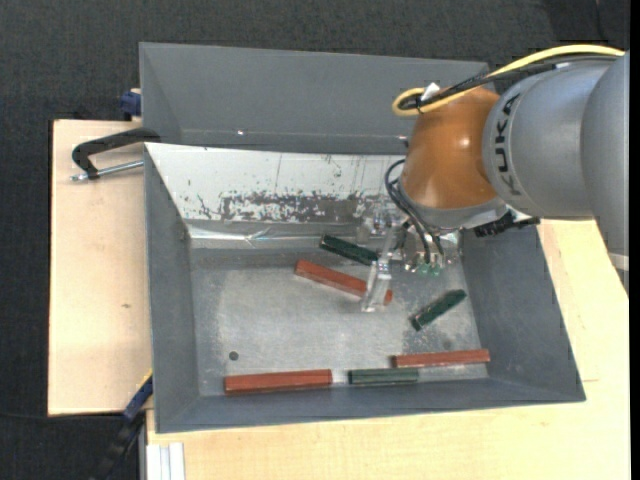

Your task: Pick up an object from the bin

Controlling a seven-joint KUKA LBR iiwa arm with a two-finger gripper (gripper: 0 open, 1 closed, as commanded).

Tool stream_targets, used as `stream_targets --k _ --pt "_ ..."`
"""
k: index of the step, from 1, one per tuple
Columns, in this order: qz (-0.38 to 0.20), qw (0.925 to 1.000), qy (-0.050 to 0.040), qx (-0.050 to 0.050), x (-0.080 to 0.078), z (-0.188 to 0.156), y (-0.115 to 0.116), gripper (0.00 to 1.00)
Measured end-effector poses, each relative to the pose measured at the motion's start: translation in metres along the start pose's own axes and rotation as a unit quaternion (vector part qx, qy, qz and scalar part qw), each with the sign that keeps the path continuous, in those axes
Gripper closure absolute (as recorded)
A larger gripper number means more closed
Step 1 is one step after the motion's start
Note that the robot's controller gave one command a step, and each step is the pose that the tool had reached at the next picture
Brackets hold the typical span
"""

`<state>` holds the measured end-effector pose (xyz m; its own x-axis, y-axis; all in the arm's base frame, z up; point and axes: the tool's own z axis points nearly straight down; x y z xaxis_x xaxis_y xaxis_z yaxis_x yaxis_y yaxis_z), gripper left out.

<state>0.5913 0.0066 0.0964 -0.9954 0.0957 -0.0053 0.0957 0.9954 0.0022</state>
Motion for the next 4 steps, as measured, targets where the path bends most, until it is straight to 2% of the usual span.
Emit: stream_targets --k 1,3,4 --pt "0.01 0.9999 -0.0057 0.0 0.026 0.02 -0.015 1.0" --pt "0.01 0.9999 -0.0059 0.0 0.026 0.02 -0.015 1.0" --pt "-0.021 0.9998 -0.0011 0.001 0.013 -0.121 -0.043 1.0"
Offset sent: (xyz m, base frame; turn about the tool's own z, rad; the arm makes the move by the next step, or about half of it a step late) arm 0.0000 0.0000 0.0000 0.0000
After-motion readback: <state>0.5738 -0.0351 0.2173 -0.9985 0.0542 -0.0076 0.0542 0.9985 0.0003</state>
